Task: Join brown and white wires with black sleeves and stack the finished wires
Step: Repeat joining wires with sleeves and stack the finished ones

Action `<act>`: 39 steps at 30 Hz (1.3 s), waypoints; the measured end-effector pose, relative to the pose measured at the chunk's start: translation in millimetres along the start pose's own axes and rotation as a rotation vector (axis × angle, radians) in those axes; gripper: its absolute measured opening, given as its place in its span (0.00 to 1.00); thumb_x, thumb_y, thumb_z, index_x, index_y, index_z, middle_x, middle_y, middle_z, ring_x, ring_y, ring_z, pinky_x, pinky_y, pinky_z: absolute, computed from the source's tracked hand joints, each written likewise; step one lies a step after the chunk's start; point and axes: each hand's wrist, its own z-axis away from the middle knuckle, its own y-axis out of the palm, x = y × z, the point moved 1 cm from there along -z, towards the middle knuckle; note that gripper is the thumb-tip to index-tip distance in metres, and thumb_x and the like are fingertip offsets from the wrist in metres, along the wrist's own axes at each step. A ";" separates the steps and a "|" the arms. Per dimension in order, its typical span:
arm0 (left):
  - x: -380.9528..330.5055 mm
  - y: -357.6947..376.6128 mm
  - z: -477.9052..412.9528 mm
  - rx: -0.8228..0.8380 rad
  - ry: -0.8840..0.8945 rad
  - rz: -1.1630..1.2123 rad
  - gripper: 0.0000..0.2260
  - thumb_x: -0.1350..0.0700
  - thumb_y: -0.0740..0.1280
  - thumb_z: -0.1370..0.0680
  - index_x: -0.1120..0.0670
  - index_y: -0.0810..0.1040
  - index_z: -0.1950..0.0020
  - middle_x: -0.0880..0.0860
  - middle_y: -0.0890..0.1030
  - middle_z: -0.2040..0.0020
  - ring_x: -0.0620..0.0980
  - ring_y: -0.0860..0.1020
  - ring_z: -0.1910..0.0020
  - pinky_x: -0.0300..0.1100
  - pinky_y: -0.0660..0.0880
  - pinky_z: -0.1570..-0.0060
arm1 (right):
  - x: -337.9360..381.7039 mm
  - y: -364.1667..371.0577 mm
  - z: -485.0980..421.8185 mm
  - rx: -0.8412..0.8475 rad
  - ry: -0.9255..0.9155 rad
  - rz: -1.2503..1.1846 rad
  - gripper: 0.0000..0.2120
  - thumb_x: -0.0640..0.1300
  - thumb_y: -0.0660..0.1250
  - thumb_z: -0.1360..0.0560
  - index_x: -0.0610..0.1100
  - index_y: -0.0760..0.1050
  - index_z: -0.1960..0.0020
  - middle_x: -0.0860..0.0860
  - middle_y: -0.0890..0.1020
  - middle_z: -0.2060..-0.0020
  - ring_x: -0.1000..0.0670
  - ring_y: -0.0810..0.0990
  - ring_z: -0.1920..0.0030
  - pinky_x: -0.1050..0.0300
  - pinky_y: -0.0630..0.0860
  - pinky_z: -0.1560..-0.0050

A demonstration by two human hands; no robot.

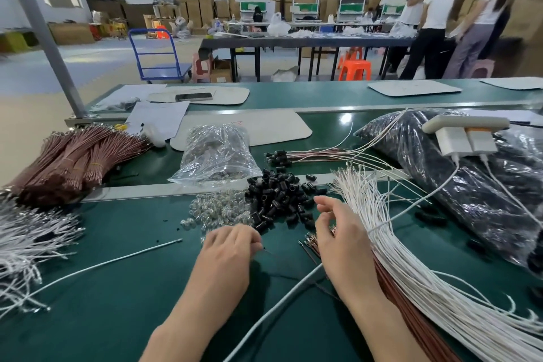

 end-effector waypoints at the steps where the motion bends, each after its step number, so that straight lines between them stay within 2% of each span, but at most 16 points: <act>1: 7.2 -4.6 -0.6 -0.013 -0.055 0.028 0.06 0.60 0.69 0.20 0.50 0.76 0.53 0.44 0.78 0.56 0.47 0.76 0.55 0.43 0.69 0.46 | -1.3 -1.4 -1.0 -0.005 -0.003 0.042 0.15 0.42 0.61 0.19 0.53 0.75 0.34 0.60 0.78 0.48 0.57 0.76 0.46 0.56 0.77 0.43; 4: 27.7 -14.9 0.2 -0.056 -0.215 0.097 0.06 0.60 0.63 0.17 0.50 0.76 0.47 0.44 0.77 0.51 0.47 0.73 0.51 0.42 0.63 0.44 | -5.8 -1.2 -3.3 0.049 -0.024 0.221 0.17 0.44 0.61 0.18 0.51 0.74 0.31 0.56 0.80 0.44 0.54 0.77 0.47 0.56 0.74 0.41; 6: 37.9 -19.0 1.3 -0.103 -0.267 0.087 0.09 0.61 0.62 0.17 0.52 0.79 0.43 0.47 0.78 0.49 0.49 0.74 0.50 0.46 0.66 0.44 | -6.6 2.1 -5.7 0.091 -0.036 0.329 0.17 0.47 0.60 0.18 0.52 0.73 0.29 0.55 0.80 0.42 0.53 0.77 0.45 0.56 0.71 0.39; 9: 43.4 -20.9 3.9 -0.165 -0.357 0.196 0.12 0.57 0.58 0.16 0.50 0.80 0.41 0.44 0.76 0.49 0.43 0.71 0.51 0.49 0.69 0.44 | -5.6 9.8 -10.0 0.138 -0.028 0.476 0.18 0.55 0.56 0.17 0.55 0.71 0.30 0.55 0.79 0.39 0.52 0.76 0.42 0.53 0.68 0.38; 12: 43.3 -18.8 4.3 -0.177 -0.423 0.283 0.15 0.49 0.55 0.16 0.48 0.80 0.40 0.42 0.74 0.49 0.49 0.73 0.50 0.53 0.73 0.44 | -6.5 18.1 -10.8 0.160 -0.027 0.627 0.18 0.59 0.54 0.17 0.56 0.70 0.30 0.56 0.79 0.40 0.52 0.75 0.41 0.53 0.66 0.41; 15: 43.7 -18.3 4.5 -0.198 -0.417 0.273 0.17 0.44 0.53 0.17 0.47 0.80 0.42 0.40 0.74 0.50 0.50 0.73 0.51 0.52 0.72 0.43 | -8.9 19.2 -10.9 0.127 -0.039 0.611 0.15 0.57 0.56 0.17 0.57 0.71 0.33 0.57 0.79 0.43 0.52 0.75 0.44 0.54 0.66 0.44; 17: 44.6 -16.9 5.0 -0.216 -0.434 0.314 0.13 0.44 0.55 0.16 0.46 0.78 0.44 0.40 0.75 0.52 0.52 0.75 0.52 0.53 0.73 0.47 | -9.3 18.5 -10.2 0.119 -0.058 0.597 0.15 0.56 0.57 0.17 0.57 0.71 0.33 0.58 0.79 0.45 0.53 0.75 0.45 0.54 0.66 0.44; 20: 40.7 -14.4 6.0 -0.228 -0.437 0.374 0.07 0.45 0.55 0.16 0.41 0.71 0.50 0.42 0.77 0.61 0.52 0.76 0.55 0.52 0.72 0.54 | -9.6 20.3 -7.8 0.107 -0.094 0.593 0.17 0.53 0.57 0.17 0.56 0.70 0.29 0.56 0.78 0.45 0.52 0.74 0.45 0.54 0.67 0.43; 22: 34.8 -13.9 6.5 -0.226 -0.430 0.374 0.07 0.44 0.54 0.16 0.39 0.69 0.51 0.43 0.77 0.63 0.47 0.75 0.54 0.49 0.70 0.55 | -6.7 19.0 -8.3 0.058 -0.129 0.457 0.16 0.51 0.60 0.17 0.54 0.73 0.30 0.54 0.76 0.47 0.53 0.73 0.48 0.56 0.69 0.43; 24: 29.4 -12.7 7.1 -0.213 -0.430 0.402 0.07 0.43 0.53 0.17 0.38 0.69 0.51 0.40 0.77 0.60 0.43 0.73 0.50 0.43 0.69 0.54 | -2.5 15.3 -10.5 -0.001 -0.089 0.125 0.12 0.49 0.64 0.18 0.54 0.77 0.36 0.56 0.78 0.50 0.57 0.75 0.51 0.63 0.73 0.46; 26: 25.6 -10.8 7.7 -0.178 -0.409 0.422 0.06 0.41 0.52 0.18 0.36 0.68 0.49 0.37 0.77 0.57 0.40 0.72 0.47 0.35 0.69 0.53 | 0.8 12.0 -14.7 0.002 0.134 -0.426 0.09 0.46 0.66 0.19 0.54 0.81 0.41 0.55 0.82 0.51 0.58 0.81 0.52 0.66 0.77 0.49; 28: 22.5 -9.0 8.0 -0.130 -0.355 0.411 0.06 0.40 0.52 0.18 0.36 0.67 0.48 0.34 0.76 0.53 0.37 0.70 0.46 0.31 0.68 0.52 | 6.9 9.6 -17.2 0.061 0.410 -1.038 0.09 0.41 0.67 0.20 0.48 0.82 0.43 0.51 0.85 0.53 0.54 0.84 0.53 0.62 0.81 0.49; 30: 20.2 -7.4 8.2 -0.082 -0.307 0.396 0.06 0.39 0.52 0.19 0.36 0.67 0.48 0.34 0.75 0.50 0.36 0.69 0.45 0.31 0.68 0.52 | 7.5 8.4 -19.0 0.090 0.549 -1.357 0.09 0.38 0.66 0.21 0.43 0.81 0.42 0.45 0.85 0.52 0.49 0.85 0.54 0.57 0.83 0.50; 34: 19.6 -4.5 8.6 -0.036 -0.257 0.382 0.05 0.39 0.53 0.19 0.34 0.67 0.49 0.34 0.75 0.48 0.36 0.69 0.43 0.33 0.68 0.50 | 5.2 8.4 -19.8 0.112 0.592 -1.527 0.16 0.42 0.68 0.24 0.43 0.78 0.37 0.45 0.85 0.48 0.48 0.86 0.52 0.55 0.84 0.51; 39: 20.6 -4.2 8.7 -0.035 -0.245 0.364 0.05 0.40 0.54 0.19 0.35 0.68 0.48 0.35 0.76 0.51 0.35 0.69 0.43 0.33 0.69 0.51 | 1.2 3.7 -20.7 0.108 0.604 -1.599 0.12 0.42 0.67 0.22 0.45 0.80 0.39 0.46 0.86 0.47 0.47 0.86 0.48 0.56 0.83 0.52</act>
